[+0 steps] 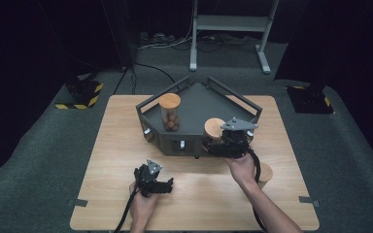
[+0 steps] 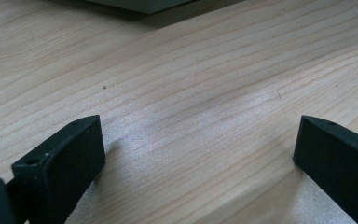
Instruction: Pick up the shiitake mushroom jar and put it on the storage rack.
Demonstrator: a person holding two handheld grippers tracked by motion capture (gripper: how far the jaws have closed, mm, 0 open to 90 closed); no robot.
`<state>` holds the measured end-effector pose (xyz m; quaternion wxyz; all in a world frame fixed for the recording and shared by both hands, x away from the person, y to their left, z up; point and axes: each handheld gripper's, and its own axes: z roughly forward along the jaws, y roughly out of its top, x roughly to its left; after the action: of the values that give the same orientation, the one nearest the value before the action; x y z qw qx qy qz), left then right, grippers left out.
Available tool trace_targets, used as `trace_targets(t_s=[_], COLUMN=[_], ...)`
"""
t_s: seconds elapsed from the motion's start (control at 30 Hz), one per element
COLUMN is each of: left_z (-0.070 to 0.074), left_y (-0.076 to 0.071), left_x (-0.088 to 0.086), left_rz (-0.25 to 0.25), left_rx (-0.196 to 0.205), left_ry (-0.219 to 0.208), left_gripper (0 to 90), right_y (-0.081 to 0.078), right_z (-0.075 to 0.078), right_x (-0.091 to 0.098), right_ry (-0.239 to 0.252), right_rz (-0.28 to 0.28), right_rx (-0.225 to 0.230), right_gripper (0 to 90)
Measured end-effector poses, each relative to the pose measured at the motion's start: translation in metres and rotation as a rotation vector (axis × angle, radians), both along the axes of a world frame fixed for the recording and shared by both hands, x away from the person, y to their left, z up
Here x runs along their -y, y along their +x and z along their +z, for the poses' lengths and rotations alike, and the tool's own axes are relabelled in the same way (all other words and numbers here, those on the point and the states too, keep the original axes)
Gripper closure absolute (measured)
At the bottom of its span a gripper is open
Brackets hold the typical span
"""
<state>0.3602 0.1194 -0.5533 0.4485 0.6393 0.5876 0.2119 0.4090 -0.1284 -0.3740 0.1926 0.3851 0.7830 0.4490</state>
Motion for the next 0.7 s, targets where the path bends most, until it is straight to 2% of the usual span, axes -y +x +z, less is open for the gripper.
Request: trace_targets(t_s=[0.33, 0.67, 0.7], left_z=[0.0, 0.0, 0.0], left_y=[0.0, 0.0, 0.0], left_x=[0.0, 0.0, 0.001], left_rz=[-0.001, 0.0, 0.008], left_rx=[0.0, 0.0, 0.008], left_ry=[0.001, 0.0, -0.01], left_gripper=[2.1, 2.1, 2.1], right_y=[0.017, 0.035, 0.036], right_z=[0.007, 0.014, 0.014], right_x=[-0.007, -0.017, -0.017], right_ry=[0.006, -0.023, -0.024], right_rz=[-0.027, -0.053, -0.055], right_rx=[-0.01, -0.012, -0.012], right_gripper=[25.8, 25.8, 25.8])
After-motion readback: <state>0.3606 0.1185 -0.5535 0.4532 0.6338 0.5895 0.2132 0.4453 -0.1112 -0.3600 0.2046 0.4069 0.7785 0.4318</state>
